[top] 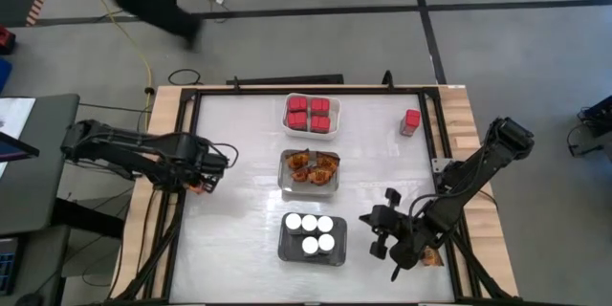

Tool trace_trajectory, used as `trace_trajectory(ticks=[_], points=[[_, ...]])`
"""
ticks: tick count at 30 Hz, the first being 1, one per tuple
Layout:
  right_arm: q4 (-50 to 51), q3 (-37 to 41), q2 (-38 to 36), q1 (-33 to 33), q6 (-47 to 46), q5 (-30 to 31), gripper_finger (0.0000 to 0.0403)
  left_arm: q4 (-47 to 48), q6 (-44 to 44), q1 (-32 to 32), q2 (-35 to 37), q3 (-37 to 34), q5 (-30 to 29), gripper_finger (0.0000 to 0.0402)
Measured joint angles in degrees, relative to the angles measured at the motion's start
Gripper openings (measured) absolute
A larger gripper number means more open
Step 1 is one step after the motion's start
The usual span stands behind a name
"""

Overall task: Sort spices by type
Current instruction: Put the orange seasoning bag into the gray bin

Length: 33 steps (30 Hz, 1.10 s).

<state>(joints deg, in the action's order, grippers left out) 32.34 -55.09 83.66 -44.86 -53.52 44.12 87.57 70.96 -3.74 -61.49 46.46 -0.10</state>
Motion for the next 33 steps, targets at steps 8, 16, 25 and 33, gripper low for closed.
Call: trace_trajectory(ticks=[8, 16, 25, 33], points=[[0.7, 0.0, 0.0, 0.0, 0.2, 0.0, 0.0027, -1.8, -4.3, -0.9, 0.0, 5.9, -1.7, 0.0001], [0.7, 0.0, 0.0, 0.0, 0.2, 0.0, 0.0027, 1.2, -12.4, -0.9, -6.1, 27.4, -6.0, 0.0001], [0.7, 0.0, 0.0, 0.0, 0.0, 0.0, 0.0027, 2.3, -31.1, -0.9, -25.4, 56.7, -10.6, 0.0000], [0.6, 0.0, 0.0, 0.0, 0.0, 0.0, 0.0027, 2.4, -44.8, -1.2, -39.1, 77.0, -10.6, 0.0000]])
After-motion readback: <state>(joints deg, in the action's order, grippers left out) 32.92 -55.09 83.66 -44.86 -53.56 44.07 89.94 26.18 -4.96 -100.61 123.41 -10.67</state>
